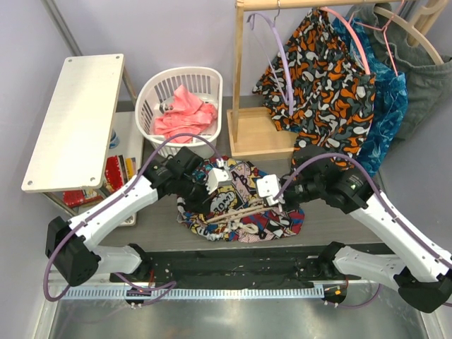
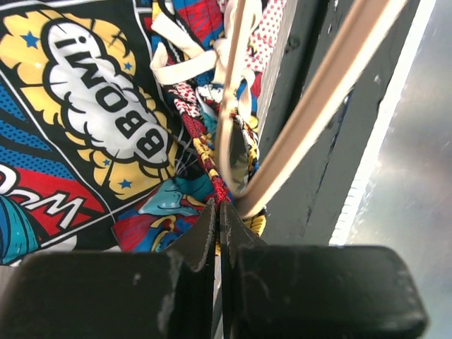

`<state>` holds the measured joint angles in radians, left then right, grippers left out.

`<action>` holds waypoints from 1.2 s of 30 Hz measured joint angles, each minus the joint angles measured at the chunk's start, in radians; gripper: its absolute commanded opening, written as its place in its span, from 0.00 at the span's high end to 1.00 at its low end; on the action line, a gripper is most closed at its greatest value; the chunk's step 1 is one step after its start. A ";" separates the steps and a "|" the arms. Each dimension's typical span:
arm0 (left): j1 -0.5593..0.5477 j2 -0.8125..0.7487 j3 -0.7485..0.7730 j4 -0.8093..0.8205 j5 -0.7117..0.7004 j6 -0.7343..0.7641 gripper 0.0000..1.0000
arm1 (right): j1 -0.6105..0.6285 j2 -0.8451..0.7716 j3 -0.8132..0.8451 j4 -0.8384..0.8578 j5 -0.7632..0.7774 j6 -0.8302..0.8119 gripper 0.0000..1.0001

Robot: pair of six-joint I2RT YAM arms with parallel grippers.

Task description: Place the shorts on the hanger

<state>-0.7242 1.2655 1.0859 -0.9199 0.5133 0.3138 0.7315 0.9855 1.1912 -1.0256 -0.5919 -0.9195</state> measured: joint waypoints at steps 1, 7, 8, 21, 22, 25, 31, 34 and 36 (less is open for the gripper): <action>0.000 0.000 0.004 0.005 0.000 -0.015 1.00 | 0.000 0.005 -0.008 0.025 0.006 0.027 0.99; 0.000 0.011 0.043 0.031 0.000 -0.079 1.00 | 0.000 0.031 -0.104 0.190 0.011 0.206 0.99; 0.000 0.015 0.048 0.037 0.000 -0.087 1.00 | 0.000 0.031 -0.124 0.222 0.012 0.236 0.99; 0.000 0.036 0.056 0.124 0.012 -0.220 1.00 | 0.001 0.031 -0.297 0.547 -0.017 0.431 0.99; 0.000 0.036 0.057 0.131 0.016 -0.229 1.00 | 0.001 0.036 -0.303 0.564 -0.025 0.436 0.99; 0.013 0.036 0.061 0.136 0.026 -0.232 1.00 | 0.001 0.045 -0.318 0.609 -0.032 0.444 0.99; 0.098 0.029 0.101 0.038 0.058 -0.128 0.57 | 0.001 0.021 -0.359 0.670 -0.032 0.445 0.99; 0.115 0.013 0.140 -0.073 0.051 0.005 0.35 | 0.001 0.006 -0.374 0.675 -0.033 0.444 0.99; 0.115 -0.008 0.151 -0.137 0.049 0.093 0.30 | 0.001 0.006 -0.374 0.677 -0.033 0.441 0.99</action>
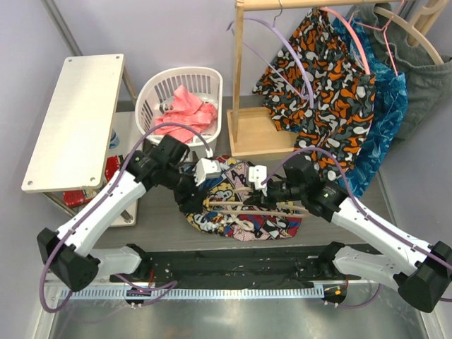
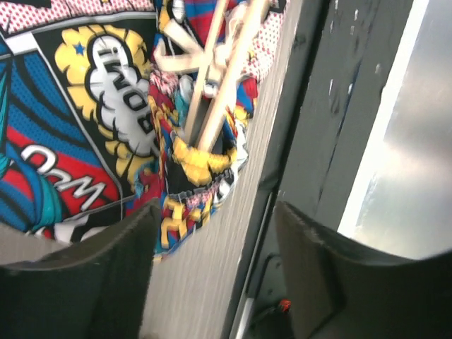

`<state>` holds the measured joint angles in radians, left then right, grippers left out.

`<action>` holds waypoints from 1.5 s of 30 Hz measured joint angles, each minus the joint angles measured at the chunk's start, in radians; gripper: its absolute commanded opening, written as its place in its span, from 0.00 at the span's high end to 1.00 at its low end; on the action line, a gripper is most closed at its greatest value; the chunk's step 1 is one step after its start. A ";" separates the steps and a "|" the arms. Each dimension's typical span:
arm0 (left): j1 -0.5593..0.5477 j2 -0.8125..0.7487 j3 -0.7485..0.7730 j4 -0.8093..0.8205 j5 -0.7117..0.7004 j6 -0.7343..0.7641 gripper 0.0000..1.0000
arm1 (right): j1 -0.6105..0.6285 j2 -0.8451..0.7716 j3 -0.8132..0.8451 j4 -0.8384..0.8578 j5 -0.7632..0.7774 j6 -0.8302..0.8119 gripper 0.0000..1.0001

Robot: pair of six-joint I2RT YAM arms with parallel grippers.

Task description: Place the shorts on the hanger

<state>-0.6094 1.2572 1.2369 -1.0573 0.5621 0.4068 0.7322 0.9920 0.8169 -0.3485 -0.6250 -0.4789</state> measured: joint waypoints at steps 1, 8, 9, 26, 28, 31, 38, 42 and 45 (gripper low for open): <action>0.000 -0.015 -0.001 -0.026 -0.006 0.037 0.24 | 0.000 0.000 0.000 0.000 -0.001 -0.002 0.99; -0.014 -0.144 -0.104 0.016 -0.029 0.167 0.15 | 0.000 -0.002 0.000 0.004 -0.014 -0.017 0.99; -0.024 -0.145 -0.118 0.039 -0.036 0.176 0.15 | 0.000 -0.002 0.000 0.004 -0.018 -0.019 0.99; -0.128 -0.095 -0.280 0.305 -0.048 0.204 1.00 | -0.009 -0.060 0.121 -0.121 0.059 0.047 0.10; -0.128 -0.158 -0.323 0.303 -0.053 0.222 1.00 | -0.050 -0.095 0.167 -0.164 0.080 0.116 0.07; -0.135 -0.237 -0.367 0.287 -0.055 0.269 1.00 | -0.135 -0.158 0.217 -0.209 0.097 0.233 0.07; -0.230 -0.274 -0.398 0.245 -0.084 0.385 1.00 | -0.249 -0.016 0.420 -0.368 0.056 0.350 0.30; -0.287 -0.278 -0.404 0.234 -0.114 0.414 1.00 | -0.251 0.135 0.420 -0.465 0.022 0.309 0.33; -0.307 -0.278 -0.404 0.233 -0.126 0.417 1.00 | -0.252 0.202 0.335 -0.524 0.027 0.249 0.34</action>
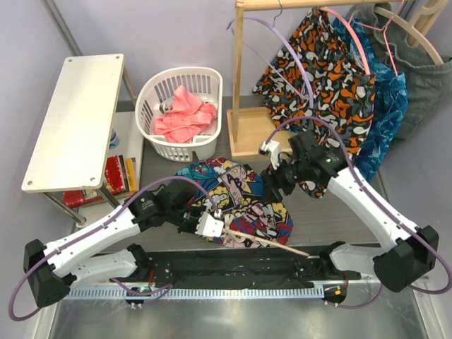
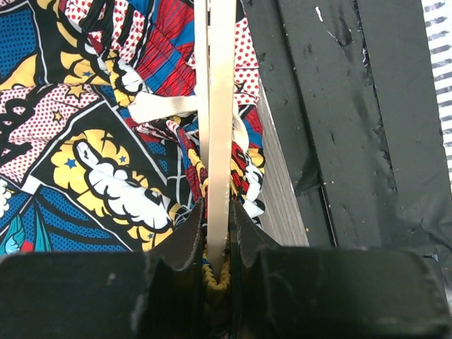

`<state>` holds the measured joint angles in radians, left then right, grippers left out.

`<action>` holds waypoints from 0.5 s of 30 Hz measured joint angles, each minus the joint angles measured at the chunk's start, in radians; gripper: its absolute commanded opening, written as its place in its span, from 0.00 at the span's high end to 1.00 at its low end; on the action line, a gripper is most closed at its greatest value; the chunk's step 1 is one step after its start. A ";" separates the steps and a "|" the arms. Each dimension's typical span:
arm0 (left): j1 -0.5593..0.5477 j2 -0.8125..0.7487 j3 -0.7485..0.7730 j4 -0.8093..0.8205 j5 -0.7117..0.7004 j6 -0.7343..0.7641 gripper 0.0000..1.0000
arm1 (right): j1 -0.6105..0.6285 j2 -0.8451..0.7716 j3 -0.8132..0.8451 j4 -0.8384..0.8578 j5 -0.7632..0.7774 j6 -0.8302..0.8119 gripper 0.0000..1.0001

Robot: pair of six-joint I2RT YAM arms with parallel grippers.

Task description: Place the shorts on the hanger

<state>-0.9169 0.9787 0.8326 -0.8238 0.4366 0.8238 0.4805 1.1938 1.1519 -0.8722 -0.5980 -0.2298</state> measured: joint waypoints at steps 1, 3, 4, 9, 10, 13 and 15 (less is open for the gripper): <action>-0.003 0.000 0.000 0.000 -0.004 0.000 1.00 | 0.001 0.013 -0.032 -0.012 0.010 -0.021 0.34; -0.006 0.000 0.000 0.000 -0.010 0.000 1.00 | 0.006 0.042 -0.071 -0.035 0.029 -0.055 0.34; -0.006 0.000 0.000 0.000 -0.012 0.000 1.00 | 0.010 0.060 -0.087 -0.034 0.042 -0.071 0.34; -0.006 0.003 0.000 0.001 -0.031 0.000 1.00 | 0.032 0.217 -0.110 0.000 0.095 -0.111 0.34; -0.007 0.004 -0.003 0.004 -0.037 0.000 1.00 | 0.037 0.257 -0.110 0.014 0.100 -0.111 0.35; -0.007 0.004 -0.019 0.009 -0.048 -0.003 1.00 | 0.042 0.346 -0.110 0.039 0.087 -0.108 0.35; -0.007 0.005 -0.033 0.014 -0.062 -0.008 1.00 | 0.047 0.402 -0.109 0.043 0.065 -0.105 0.43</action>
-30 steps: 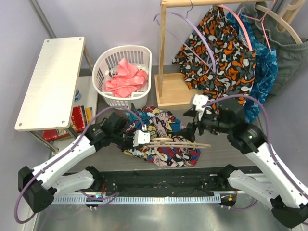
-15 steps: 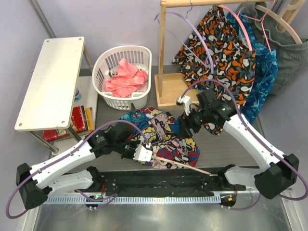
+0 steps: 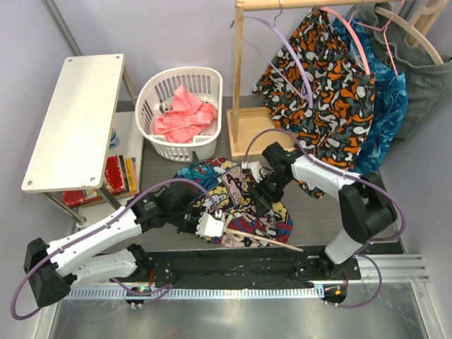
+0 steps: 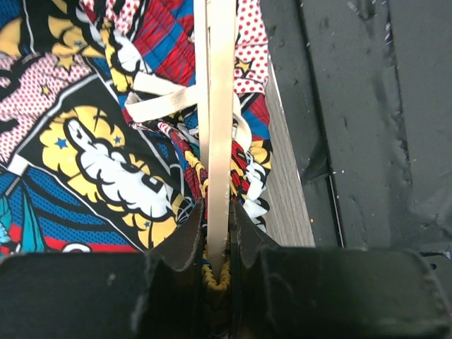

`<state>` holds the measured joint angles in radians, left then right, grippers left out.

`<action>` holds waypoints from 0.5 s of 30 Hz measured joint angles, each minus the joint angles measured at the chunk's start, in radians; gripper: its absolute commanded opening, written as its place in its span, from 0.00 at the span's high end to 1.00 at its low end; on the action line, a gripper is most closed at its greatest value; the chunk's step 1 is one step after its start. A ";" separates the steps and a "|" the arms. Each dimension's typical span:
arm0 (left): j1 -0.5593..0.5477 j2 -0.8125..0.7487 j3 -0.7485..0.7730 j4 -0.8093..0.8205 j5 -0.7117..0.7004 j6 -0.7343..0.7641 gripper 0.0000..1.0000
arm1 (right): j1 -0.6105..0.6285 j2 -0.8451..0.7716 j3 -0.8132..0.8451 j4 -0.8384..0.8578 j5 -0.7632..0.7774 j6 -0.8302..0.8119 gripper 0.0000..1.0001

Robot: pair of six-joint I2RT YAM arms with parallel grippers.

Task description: Place the shorts on the hanger

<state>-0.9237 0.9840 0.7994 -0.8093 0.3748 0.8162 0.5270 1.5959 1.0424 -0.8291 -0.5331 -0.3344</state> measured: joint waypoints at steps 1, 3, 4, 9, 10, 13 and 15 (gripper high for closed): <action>0.000 0.000 -0.007 0.005 -0.007 -0.003 1.00 | 0.005 0.021 0.001 0.000 -0.010 0.000 0.52; 0.000 0.000 -0.018 0.013 -0.018 -0.010 1.00 | 0.017 0.051 0.003 0.002 -0.022 -0.003 0.77; 0.001 0.000 -0.027 0.020 -0.024 -0.018 1.00 | 0.024 0.067 0.004 0.005 -0.026 -0.006 0.99; 0.046 0.025 -0.050 0.058 -0.043 -0.075 1.00 | 0.021 0.161 0.077 0.002 -0.009 -0.047 0.99; 0.074 0.042 -0.048 0.066 -0.042 -0.085 1.00 | 0.007 0.183 0.119 -0.010 0.002 -0.060 0.99; 0.166 0.101 -0.017 0.076 -0.037 -0.123 0.99 | -0.037 0.224 0.288 -0.024 0.035 -0.116 0.99; 0.192 0.116 0.004 0.082 -0.035 -0.131 1.00 | -0.057 0.223 0.405 -0.032 0.042 -0.166 0.99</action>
<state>-0.7319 1.1004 0.8036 -0.7273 0.3393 0.6853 0.4702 1.8191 1.4471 -0.8616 -0.4915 -0.4999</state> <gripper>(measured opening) 0.120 0.047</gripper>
